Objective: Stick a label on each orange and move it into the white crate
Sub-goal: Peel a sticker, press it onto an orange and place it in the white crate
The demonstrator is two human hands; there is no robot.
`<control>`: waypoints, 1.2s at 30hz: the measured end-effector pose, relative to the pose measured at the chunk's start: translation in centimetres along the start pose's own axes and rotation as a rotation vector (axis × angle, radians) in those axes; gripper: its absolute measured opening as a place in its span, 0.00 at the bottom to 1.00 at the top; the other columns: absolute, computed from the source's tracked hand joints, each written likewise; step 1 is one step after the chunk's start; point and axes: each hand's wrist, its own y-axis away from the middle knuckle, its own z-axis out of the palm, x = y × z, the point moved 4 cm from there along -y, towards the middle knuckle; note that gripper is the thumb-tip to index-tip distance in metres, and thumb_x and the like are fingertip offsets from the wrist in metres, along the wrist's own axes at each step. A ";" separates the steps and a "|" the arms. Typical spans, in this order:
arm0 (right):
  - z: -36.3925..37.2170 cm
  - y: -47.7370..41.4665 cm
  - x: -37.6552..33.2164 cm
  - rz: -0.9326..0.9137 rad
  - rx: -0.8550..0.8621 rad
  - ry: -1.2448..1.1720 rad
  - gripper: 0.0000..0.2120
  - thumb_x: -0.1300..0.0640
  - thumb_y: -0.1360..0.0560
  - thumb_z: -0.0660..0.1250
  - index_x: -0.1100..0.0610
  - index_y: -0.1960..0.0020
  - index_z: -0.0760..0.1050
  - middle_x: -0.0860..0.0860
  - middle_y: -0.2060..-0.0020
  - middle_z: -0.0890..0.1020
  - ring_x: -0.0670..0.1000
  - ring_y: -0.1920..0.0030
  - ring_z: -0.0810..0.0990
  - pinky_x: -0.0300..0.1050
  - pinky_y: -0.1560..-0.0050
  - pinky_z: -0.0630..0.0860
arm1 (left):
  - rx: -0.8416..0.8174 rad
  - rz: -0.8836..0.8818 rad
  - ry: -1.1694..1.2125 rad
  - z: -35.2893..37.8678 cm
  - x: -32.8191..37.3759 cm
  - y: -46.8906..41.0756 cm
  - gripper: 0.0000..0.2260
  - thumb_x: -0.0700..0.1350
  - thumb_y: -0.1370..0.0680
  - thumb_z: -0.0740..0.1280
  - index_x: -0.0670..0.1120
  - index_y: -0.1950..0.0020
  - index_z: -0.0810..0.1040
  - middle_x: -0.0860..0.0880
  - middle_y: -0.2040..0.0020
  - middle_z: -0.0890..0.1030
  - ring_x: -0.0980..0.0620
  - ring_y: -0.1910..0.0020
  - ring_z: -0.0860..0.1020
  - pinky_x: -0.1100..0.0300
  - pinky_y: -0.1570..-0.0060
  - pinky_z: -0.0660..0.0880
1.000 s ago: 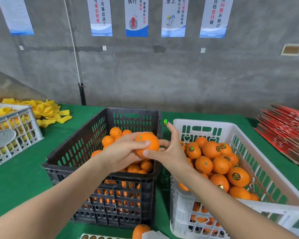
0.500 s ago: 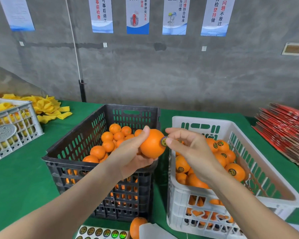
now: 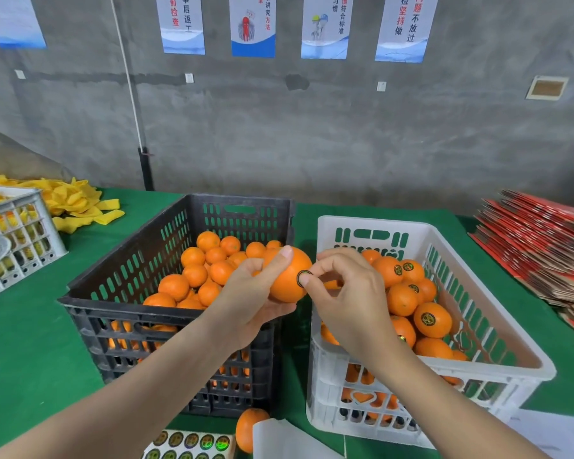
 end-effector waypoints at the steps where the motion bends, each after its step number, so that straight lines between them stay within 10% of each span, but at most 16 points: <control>1: -0.1 0.1 0.1 -0.010 0.008 0.001 0.03 0.58 0.28 0.72 0.56 0.57 0.78 0.47 0.55 0.77 0.45 0.58 0.76 0.48 0.57 0.77 | -0.001 -0.006 -0.007 0.0 0.0 -0.1 0.29 0.59 0.33 0.68 0.45 0.37 0.74 0.45 0.44 0.81 0.49 0.50 0.81 0.59 0.60 0.80; 6: -0.5 -0.4 2.2 0.217 -0.136 -0.145 0.39 0.47 0.35 0.77 0.40 0.32 0.58 0.39 0.49 0.73 0.44 0.59 0.80 0.39 0.58 0.78 | -0.054 -0.021 -0.058 -0.3 -0.7 -0.7 0.22 0.60 0.34 0.68 0.50 0.45 0.76 0.47 0.48 0.83 0.50 0.55 0.83 0.61 0.64 0.80; 16: -2.5 -2.2 6.2 0.210 -0.425 0.028 0.25 0.51 0.36 0.76 0.43 0.43 0.69 0.37 0.53 0.74 0.37 0.52 0.74 0.32 0.57 0.73 | -0.093 -0.159 -0.272 3.7 -1.9 -2.8 0.25 0.64 0.23 0.55 0.43 0.46 0.77 0.43 0.53 0.85 0.43 0.53 0.84 0.48 0.52 0.81; 25: -5.7 0.9 18.1 0.542 -0.879 0.590 0.29 0.55 0.33 0.72 0.56 0.35 0.68 0.54 0.41 0.75 0.53 0.46 0.74 0.43 0.54 0.73 | 0.297 0.030 -0.249 -1.6 -0.4 -3.7 0.19 0.55 0.17 0.56 0.44 0.53 0.79 0.46 0.64 0.84 0.52 0.70 0.81 0.61 0.73 0.77; 33: -4.5 0.0 18.0 0.364 -0.928 1.004 0.20 0.53 0.28 0.67 0.56 0.37 0.73 0.56 0.39 0.73 0.59 0.38 0.70 0.51 0.43 0.73 | 0.356 0.058 -0.166 -5.9 1.1 -3.2 0.19 0.56 0.17 0.55 0.45 0.52 0.78 0.46 0.59 0.82 0.52 0.66 0.80 0.63 0.71 0.78; 36: -3.7 -2.1 15.2 0.258 -0.674 0.875 0.21 0.50 0.27 0.68 0.55 0.36 0.72 0.56 0.41 0.74 0.58 0.39 0.72 0.51 0.44 0.73 | 0.385 0.060 -0.195 -8.1 1.8 -3.2 0.18 0.55 0.17 0.55 0.45 0.52 0.78 0.47 0.58 0.82 0.51 0.65 0.80 0.62 0.68 0.77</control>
